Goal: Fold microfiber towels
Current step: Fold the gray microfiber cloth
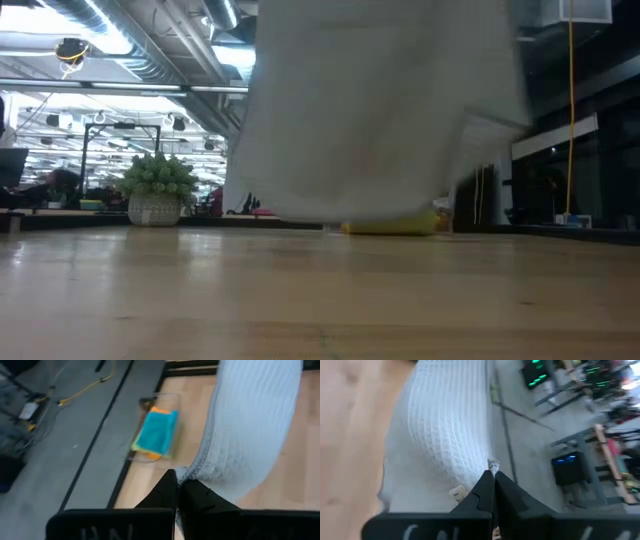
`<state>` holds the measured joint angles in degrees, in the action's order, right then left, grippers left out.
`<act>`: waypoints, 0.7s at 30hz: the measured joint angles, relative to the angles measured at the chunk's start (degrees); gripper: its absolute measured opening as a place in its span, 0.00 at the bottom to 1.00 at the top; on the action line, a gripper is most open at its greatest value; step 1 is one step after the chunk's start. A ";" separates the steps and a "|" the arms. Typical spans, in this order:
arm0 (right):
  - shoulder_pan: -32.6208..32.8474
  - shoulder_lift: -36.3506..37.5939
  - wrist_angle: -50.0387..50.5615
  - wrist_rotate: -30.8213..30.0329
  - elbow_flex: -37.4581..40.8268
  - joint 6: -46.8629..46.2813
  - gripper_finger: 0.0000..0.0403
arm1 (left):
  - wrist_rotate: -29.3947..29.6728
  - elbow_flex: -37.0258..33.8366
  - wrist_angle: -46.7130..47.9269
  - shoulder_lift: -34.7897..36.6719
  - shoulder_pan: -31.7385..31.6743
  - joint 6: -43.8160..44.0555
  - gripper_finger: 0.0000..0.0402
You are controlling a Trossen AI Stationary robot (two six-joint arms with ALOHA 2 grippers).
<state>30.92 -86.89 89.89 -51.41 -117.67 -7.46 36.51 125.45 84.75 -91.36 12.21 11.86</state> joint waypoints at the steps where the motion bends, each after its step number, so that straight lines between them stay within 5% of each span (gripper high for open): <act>1: 0.00 0.63 0.02 -1.71 0.00 -0.07 0.01 | 0.59 1.37 1.88 0.03 -0.27 0.62 0.00; 8: -3.36 1.68 -0.04 -11.95 0.00 -1.36 0.01 | 1.63 2.44 5.42 -0.19 -4.03 2.59 0.00; 10: -5.30 1.60 -0.65 -9.53 0.24 -1.31 0.01 | 1.66 2.41 5.36 -0.35 -5.36 2.48 0.00; 13: -8.79 1.44 -2.07 2.89 1.45 4.80 0.01 | 1.39 1.31 5.25 -0.99 -7.42 1.53 0.00; 17: -11.76 1.55 -4.40 -11.93 2.09 -3.34 0.00 | 1.04 -1.64 4.97 -0.93 -9.23 1.54 0.00; 18: -12.32 1.70 -6.25 -7.76 1.94 -2.34 0.00 | 0.68 -2.24 4.96 -0.93 -9.47 1.55 0.00; 21: -13.03 1.43 -12.01 27.00 1.90 11.40 0.00 | -0.87 -3.82 4.68 -0.93 -9.53 0.91 0.00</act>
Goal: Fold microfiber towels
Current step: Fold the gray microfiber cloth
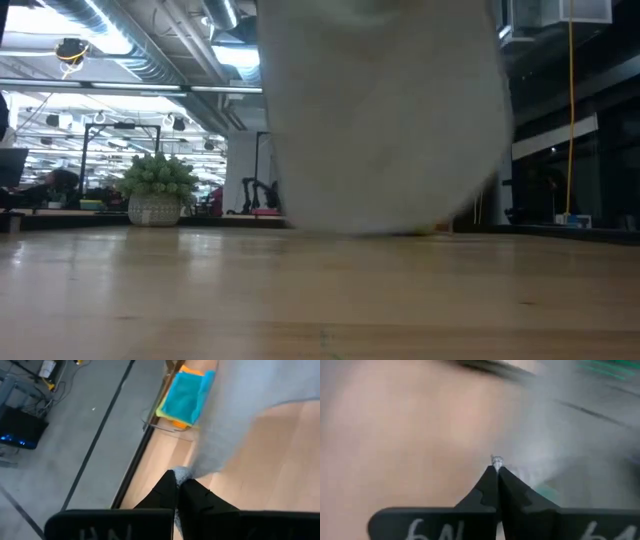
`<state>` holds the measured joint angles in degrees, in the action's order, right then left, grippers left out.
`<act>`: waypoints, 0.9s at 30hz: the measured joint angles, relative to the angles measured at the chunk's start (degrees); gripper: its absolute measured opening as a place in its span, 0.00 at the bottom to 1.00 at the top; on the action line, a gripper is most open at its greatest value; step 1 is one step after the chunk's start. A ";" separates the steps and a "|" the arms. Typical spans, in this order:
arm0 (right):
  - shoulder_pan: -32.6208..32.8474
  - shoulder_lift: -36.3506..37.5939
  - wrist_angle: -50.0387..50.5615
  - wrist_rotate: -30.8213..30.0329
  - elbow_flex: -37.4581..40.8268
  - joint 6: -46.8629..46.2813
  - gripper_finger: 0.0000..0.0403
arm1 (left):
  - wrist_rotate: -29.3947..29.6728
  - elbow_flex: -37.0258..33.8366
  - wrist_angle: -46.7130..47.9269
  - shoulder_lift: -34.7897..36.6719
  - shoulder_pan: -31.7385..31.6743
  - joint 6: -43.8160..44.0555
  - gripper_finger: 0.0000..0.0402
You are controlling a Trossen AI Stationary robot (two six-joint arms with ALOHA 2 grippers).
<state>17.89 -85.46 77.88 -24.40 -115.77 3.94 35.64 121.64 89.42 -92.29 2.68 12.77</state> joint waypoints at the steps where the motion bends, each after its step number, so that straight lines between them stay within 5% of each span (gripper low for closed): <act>1: 0.09 -0.53 -3.12 6.89 0.23 2.58 0.00 | -0.22 -0.64 -0.17 0.02 0.06 -0.50 0.00; 3: 0.29 -0.82 -7.53 5.64 0.33 3.82 0.00 | -0.45 -1.90 -0.33 -0.02 0.11 -1.05 0.00; 7: -1.03 0.56 -6.36 -17.01 -0.09 3.85 0.00 | -0.41 -3.01 -0.32 -0.02 0.05 -0.47 0.00; 9: -1.92 0.31 -4.00 -20.78 -0.03 3.87 0.00 | -0.42 -3.14 -0.23 -0.02 0.11 -0.43 0.00; 17: -8.70 0.04 -0.82 -21.03 0.11 2.43 0.00 | 5.11 -3.16 0.11 0.50 -0.18 -1.18 0.00; 27: -19.22 -2.72 -10.30 -16.24 0.11 8.42 0.00 | 13.02 -3.16 -0.13 0.48 -5.56 -0.86 0.00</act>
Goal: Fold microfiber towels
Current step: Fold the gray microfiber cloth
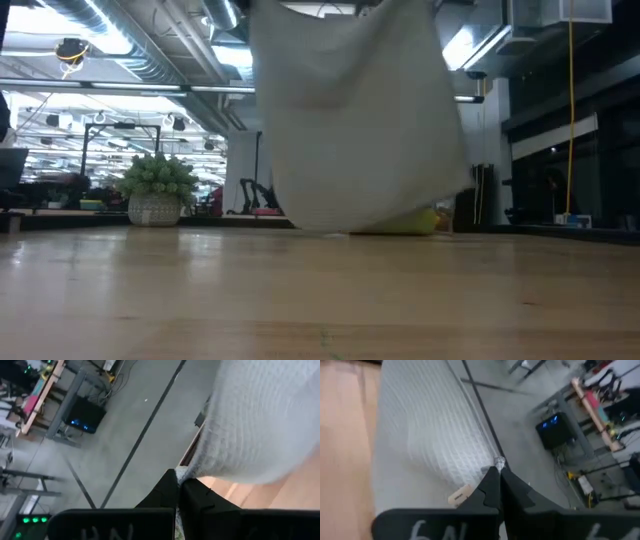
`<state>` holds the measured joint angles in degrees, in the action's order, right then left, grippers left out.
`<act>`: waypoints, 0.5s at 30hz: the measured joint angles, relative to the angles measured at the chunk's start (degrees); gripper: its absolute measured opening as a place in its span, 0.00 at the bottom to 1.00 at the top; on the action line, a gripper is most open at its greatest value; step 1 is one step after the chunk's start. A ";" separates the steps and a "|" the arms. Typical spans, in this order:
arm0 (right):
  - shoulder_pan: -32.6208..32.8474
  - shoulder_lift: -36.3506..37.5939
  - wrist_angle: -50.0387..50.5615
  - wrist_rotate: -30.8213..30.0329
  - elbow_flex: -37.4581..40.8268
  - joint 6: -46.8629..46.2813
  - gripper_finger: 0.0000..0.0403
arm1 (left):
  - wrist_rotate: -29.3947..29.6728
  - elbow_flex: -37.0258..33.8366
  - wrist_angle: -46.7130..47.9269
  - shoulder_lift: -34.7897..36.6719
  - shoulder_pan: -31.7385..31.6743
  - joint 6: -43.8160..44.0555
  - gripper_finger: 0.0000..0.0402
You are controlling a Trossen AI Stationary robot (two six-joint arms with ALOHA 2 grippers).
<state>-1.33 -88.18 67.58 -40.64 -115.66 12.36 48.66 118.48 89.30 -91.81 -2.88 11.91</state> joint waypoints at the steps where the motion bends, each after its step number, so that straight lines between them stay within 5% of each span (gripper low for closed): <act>1: -0.74 -0.46 0.64 0.90 0.00 -0.06 0.00 | 0.02 0.00 0.02 0.00 -0.22 0.54 0.00; 5: -2.03 -2.19 3.16 8.87 0.01 -2.67 0.00 | -1.87 0.00 0.13 0.00 0.87 1.46 0.00; 15: 2.93 -2.88 6.57 19.74 0.09 -7.34 0.00 | -17.22 0.00 0.70 -0.02 8.73 8.16 0.00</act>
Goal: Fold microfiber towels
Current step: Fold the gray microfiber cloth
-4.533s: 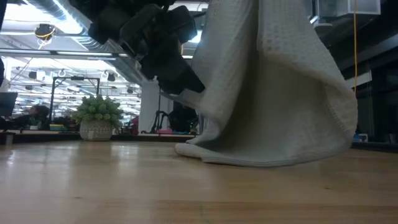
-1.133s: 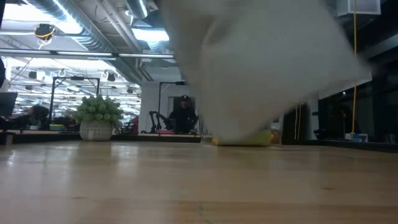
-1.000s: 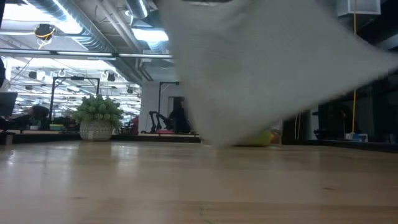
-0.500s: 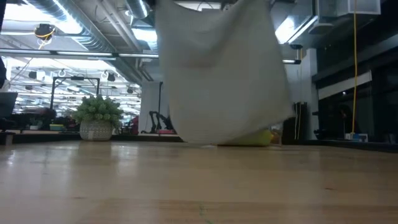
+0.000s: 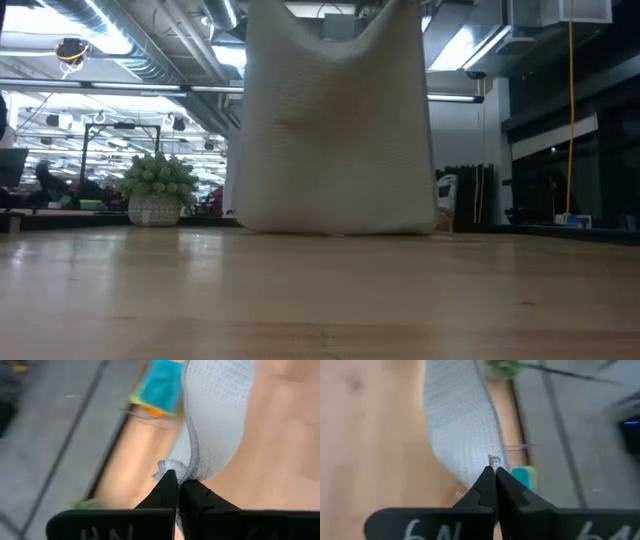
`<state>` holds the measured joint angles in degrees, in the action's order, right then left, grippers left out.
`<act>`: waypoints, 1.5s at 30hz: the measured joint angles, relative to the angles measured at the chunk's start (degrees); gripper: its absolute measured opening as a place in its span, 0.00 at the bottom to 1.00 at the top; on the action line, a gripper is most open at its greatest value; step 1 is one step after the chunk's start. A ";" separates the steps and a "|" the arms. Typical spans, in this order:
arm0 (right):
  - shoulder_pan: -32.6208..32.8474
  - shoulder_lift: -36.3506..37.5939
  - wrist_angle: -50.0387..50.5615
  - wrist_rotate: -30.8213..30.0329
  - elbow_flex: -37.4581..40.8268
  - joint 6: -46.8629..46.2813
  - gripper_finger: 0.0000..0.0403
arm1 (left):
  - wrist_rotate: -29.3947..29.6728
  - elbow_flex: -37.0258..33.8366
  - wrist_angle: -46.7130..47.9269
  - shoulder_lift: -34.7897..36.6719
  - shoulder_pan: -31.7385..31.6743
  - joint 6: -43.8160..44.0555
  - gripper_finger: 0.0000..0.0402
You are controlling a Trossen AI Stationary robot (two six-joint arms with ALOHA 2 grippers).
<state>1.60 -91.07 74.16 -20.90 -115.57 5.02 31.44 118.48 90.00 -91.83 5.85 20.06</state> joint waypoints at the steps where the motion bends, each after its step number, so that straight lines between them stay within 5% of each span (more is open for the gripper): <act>1: 0.96 0.11 1.09 1.26 0.00 -0.57 0.00 | -1.44 0.00 0.00 0.00 1.19 0.51 0.00; 17: 23.08 0.63 1.43 6.02 -2.36 -7.57 0.00 | -19.27 2.73 -1.60 -0.05 20.48 14.18 0.00; 23: 27.67 0.95 0.10 0.51 -12.78 -3.78 0.00 | -15.45 10.82 -4.82 0.08 24.50 12.58 0.00; 27: 27.33 0.96 1.49 -1.90 -15.75 -4.59 0.00 | -11.39 13.66 -3.84 0.04 25.11 12.78 0.00; 32: 24.79 0.84 3.21 -1.93 -9.88 -8.10 0.00 | -11.59 12.74 -0.28 -0.24 23.55 14.08 0.00; 37: 20.72 0.61 3.09 -2.99 -0.31 -7.45 0.00 | -12.07 7.82 -0.04 -0.44 19.26 12.68 0.00; 45: 13.57 0.63 3.03 -15.12 10.72 -6.06 0.00 | -8.29 -6.24 0.02 -0.37 9.56 8.10 0.00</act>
<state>15.17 -90.43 77.19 -36.02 -104.85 -1.04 23.15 112.24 90.02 -92.20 15.41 28.16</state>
